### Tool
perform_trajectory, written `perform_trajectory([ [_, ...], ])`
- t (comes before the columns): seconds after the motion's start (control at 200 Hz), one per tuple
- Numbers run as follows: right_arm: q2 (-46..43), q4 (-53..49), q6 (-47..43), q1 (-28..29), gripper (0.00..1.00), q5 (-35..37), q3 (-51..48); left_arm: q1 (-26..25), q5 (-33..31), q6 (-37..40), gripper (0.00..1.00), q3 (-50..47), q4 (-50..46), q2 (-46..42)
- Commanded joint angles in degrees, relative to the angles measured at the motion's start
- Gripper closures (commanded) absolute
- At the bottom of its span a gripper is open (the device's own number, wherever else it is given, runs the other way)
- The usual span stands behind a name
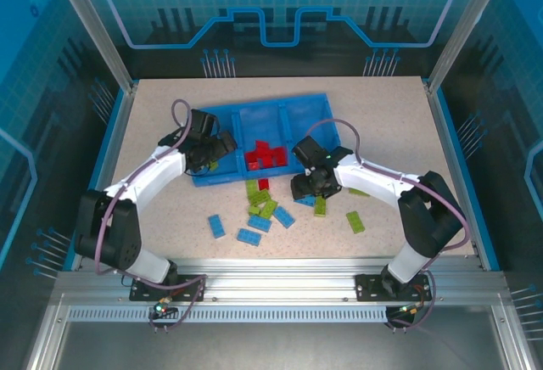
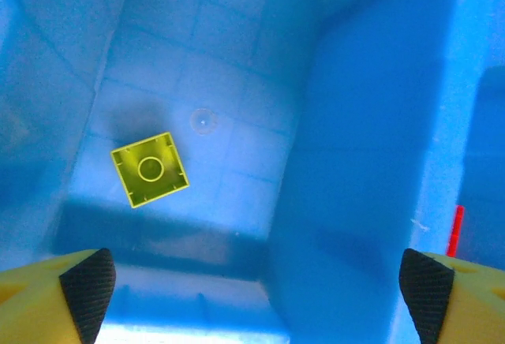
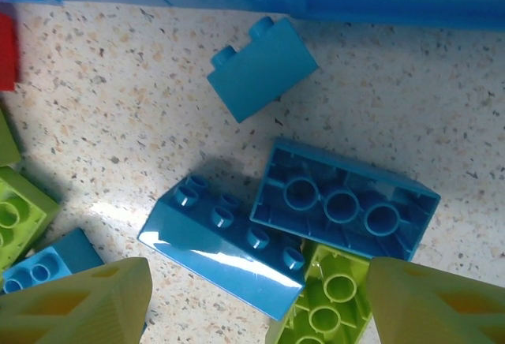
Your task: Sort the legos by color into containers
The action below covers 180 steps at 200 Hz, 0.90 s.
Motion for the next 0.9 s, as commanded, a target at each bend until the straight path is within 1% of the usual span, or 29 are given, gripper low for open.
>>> perform_trajectory([
  [0.0,-2.3,-3.0,3.2,0.2,0.25,2.1,-2.1,0.0,-0.2,1.5,0.01,-2.7,-0.6,-2.9],
  [0.115,-3.7,-3.6,6.0,0.2,0.25,3.1,-4.0,-0.2,-0.7,1.9,0.01,-4.4,-0.5,-4.7],
  [0.325,-4.5,-3.4,8.6,2.0,0.27,2.2,-6.9,-0.3,0.1,1.8,0.01,-5.9,0.7,-6.8],
  [0.455,-3.6,-1.7,9.6,2.1,0.27,1.9,-8.5,-0.6,0.7,1.7,0.01,-6.5,1.6,-7.7],
  [0.725,0.6,-0.1,9.1,1.6,0.28,1.4,-8.0,-0.8,0.4,1.6,0.01,-7.9,1.4,-9.1],
  [0.785,1.1,0.6,9.1,1.4,0.3,1.3,-8.4,-0.9,0.3,1.5,0.01,-8.4,1.3,-9.5],
  [0.895,2.0,1.6,9.2,1.1,0.38,0.8,-8.7,-0.8,0.2,1.3,0.01,-8.9,1.4,-9.9],
])
